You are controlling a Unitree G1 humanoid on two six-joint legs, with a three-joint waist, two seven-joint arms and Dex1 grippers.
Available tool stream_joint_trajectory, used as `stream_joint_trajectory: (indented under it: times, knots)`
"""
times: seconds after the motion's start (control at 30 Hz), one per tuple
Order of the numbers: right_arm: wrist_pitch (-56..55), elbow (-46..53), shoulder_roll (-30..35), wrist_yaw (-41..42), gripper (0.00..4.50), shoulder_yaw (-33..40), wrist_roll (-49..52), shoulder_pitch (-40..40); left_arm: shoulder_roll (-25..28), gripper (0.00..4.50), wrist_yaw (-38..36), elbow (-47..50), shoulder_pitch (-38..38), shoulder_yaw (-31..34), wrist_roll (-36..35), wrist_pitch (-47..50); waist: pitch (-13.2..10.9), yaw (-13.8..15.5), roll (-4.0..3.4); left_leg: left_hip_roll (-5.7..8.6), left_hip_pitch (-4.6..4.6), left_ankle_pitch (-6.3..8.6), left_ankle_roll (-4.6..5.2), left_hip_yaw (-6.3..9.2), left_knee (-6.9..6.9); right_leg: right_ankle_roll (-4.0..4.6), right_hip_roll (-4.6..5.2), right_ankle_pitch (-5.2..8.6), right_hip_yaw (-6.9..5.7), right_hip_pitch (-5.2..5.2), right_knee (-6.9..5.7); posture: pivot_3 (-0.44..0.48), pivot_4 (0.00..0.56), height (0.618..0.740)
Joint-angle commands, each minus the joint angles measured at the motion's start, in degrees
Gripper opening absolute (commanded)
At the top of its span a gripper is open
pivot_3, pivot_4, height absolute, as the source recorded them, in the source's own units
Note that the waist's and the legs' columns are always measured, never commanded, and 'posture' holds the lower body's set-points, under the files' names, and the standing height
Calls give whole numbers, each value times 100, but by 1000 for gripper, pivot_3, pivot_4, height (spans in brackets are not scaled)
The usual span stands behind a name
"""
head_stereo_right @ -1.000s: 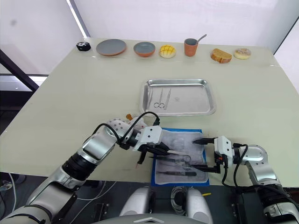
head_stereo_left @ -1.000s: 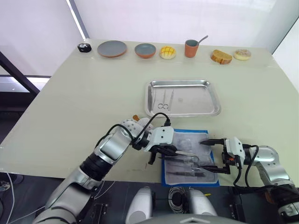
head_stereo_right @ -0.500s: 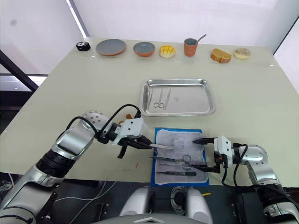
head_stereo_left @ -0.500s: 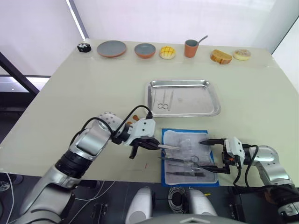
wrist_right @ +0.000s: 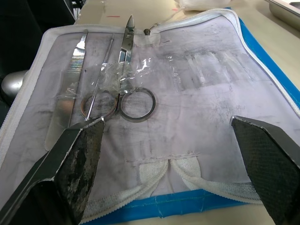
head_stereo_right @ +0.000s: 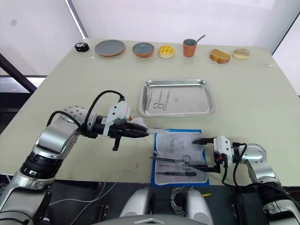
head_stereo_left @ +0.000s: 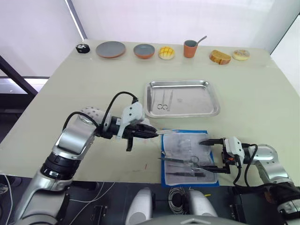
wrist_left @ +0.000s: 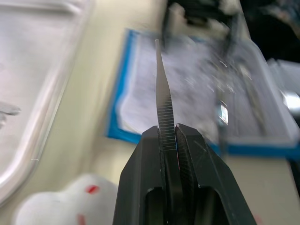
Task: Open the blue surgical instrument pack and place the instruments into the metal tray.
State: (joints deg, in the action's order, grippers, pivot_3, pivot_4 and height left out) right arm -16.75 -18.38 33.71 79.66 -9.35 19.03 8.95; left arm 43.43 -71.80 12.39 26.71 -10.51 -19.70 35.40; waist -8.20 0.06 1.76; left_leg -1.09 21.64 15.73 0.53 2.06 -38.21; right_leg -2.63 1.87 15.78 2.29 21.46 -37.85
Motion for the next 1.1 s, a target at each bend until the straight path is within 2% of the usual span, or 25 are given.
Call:
stream_joint_trajectory:
  times: [0.03, 0.13, 0.2, 0.33, 0.43, 0.5, 0.73, 1.1]
  knots:
    - [174, -607, 54, -42, 4500, -256, -503, -221, -1426, 87, 2070, 13, 452, 606, -196, 1028, 6, 17, 19, 1, 1, 0, 0, 4, -6, -2, 3, -1, -3, -2, 0, 0, 150, 740]
    - [178, -599, 58, -44, 4500, -248, -500, -212, -2601, 87, 3499, -127, 846, 786, -11, 1505, 5, 16, 30, 4, 2, 0, 0, 7, -11, -4, 4, -2, -4, -3, -3, 0, 150, 740]
    - [180, -602, 58, -48, 4500, -248, -500, -200, -3154, 87, 4201, -215, 1046, 857, 113, 1721, 6, -3, 31, 4, 5, 0, -1, 9, -12, -9, 2, -6, -4, -2, -3, 0, 150, 740]
    - [176, -623, 66, -53, 4500, -272, -496, -164, -3725, 87, 5190, -553, 1306, 574, 625, 1700, 11, -60, 18, 7, 2, 0, -2, 9, -6, -10, 3, -7, 2, -3, -8, 0, 150, 740]
    - [187, -628, 46, -72, 4500, -288, -495, -135, -4314, 87, 6013, -1110, 1623, 697, 835, 1860, 10, -50, 22, 13, 0, 0, -2, 13, -8, -15, 4, -10, 0, -8, -6, 0, 150, 740]
    - [198, -623, 29, -82, 4500, -286, -495, -120, -4475, 87, 6413, -1426, 1763, 590, 1148, 1679, 8, -52, 23, 20, 3, 0, -2, 15, -10, -21, 7, -13, 1, -8, -3, 0, 150, 740]
    - [217, -567, 44, -100, 4500, -283, -482, -147, -5177, 87, 7309, -2524, 2086, 864, 1370, 1390, 9, -71, 21, 42, 2, 0, -3, 20, -7, -22, 11, -14, 1, -7, -3, 0, 150, 740]
    - [247, -462, 36, -153, 4500, -274, -476, -210, -5564, 87, 8030, -3355, 2264, 1058, 1362, 1026, 9, -66, 22, 48, 4, 0, -5, 24, -6, -23, 16, -15, -2, -6, -3, 0, 150, 740]
